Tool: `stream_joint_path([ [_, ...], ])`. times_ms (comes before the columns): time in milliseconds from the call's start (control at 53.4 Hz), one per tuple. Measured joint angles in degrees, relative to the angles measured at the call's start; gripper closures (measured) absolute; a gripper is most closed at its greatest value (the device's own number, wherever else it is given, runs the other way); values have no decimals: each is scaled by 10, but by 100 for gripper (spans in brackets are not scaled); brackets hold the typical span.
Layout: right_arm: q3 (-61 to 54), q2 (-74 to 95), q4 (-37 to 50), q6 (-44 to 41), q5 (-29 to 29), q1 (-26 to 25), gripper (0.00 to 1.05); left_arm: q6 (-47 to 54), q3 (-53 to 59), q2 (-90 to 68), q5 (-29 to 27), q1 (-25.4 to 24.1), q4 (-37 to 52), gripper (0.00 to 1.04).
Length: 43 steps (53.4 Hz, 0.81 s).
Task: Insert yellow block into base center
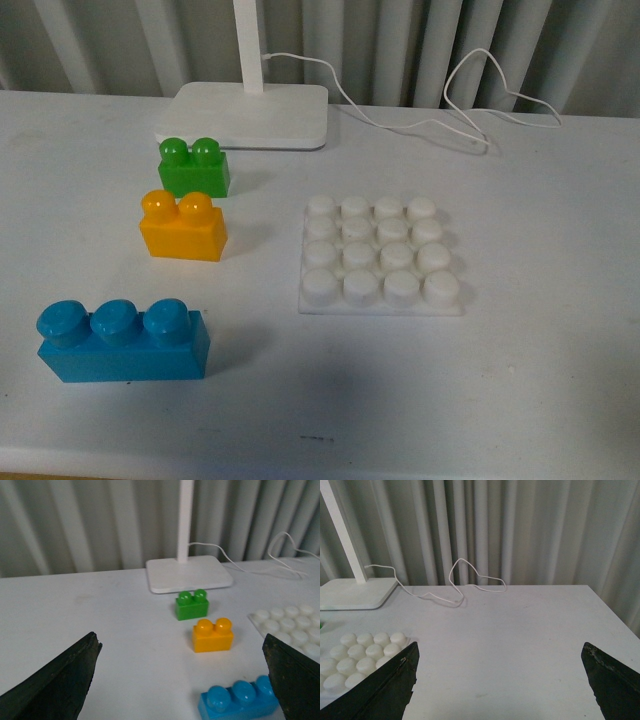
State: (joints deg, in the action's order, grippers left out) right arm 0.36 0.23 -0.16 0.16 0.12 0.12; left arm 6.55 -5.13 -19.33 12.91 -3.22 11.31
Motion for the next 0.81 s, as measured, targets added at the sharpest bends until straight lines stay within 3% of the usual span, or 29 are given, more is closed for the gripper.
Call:
stream_joint_path([
  [169,0,0,0,0,0,0,9,126,-75,-138,132,5,5,6],
  [356,0,0,0,0,0,0,9,333,-205,-292,201,27,-121,6],
  [562,0,0,0,0,0,0,9,528,-374,-446,198,41,-291,6],
  [806,0,0,0,0,0,0,9,713,-558,-598,152,69,-478,6],
])
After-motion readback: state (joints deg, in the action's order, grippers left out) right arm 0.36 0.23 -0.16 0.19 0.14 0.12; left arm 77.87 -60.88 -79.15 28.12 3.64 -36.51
